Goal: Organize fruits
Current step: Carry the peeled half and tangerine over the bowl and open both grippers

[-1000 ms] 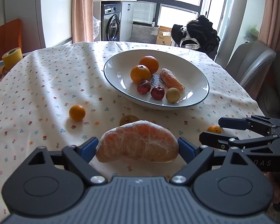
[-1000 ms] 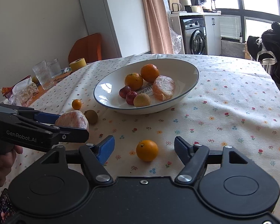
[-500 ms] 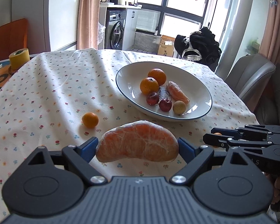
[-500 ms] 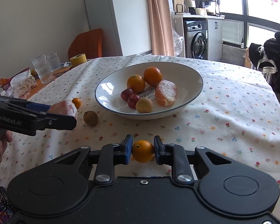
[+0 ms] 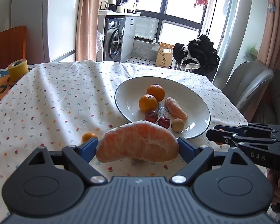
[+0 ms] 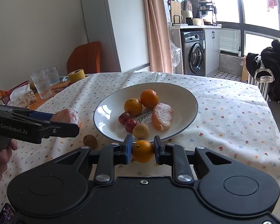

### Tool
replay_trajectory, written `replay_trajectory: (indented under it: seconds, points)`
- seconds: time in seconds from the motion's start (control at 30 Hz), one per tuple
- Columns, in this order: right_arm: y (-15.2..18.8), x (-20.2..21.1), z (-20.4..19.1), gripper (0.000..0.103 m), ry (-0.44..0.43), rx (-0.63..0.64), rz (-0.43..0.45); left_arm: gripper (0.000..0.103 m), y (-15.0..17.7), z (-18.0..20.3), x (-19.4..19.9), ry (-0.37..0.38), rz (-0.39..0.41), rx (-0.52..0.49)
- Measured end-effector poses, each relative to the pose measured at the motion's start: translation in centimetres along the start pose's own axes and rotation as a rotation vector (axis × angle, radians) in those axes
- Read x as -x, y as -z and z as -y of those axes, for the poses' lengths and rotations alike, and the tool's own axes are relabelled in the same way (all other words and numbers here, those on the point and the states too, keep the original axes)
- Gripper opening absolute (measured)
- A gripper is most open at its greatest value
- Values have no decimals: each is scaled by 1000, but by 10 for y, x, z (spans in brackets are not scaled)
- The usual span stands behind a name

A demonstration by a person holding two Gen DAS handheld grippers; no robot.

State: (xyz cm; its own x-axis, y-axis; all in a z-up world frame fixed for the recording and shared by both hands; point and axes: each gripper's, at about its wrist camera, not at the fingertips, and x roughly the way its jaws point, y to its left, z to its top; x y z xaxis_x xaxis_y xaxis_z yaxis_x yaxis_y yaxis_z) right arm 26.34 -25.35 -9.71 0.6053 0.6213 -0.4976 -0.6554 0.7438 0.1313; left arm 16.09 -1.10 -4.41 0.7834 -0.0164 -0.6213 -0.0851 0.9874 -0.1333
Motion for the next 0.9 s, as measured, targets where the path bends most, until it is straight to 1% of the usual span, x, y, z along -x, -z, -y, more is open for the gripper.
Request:
replay_trajectory:
  seconds: [0.3, 0.67, 0.73, 0.77, 0.83, 0.9]
  points:
    - [-12, -4, 3, 22, 6, 5, 25, 90, -14, 6, -11, 8, 20, -7]
    - [-25, -16, 7, 22, -12, 15, 48, 90, -29, 9, -29, -17, 26, -11]
    - [-29, -19, 10, 23, -14, 6, 58, 90, -33, 8, -33, -24, 28, 1]
    - [-30, -21, 11, 23, -8, 3, 63, 90, -36, 7, -35, -24, 29, 5]
    - [-33, -24, 15, 29, 0, -20, 83, 90, -40, 7, -37, -22, 32, 5]
    - [-35, -27, 18, 32, 1, -30, 79, 90, -43, 7, -40, -21, 33, 4]
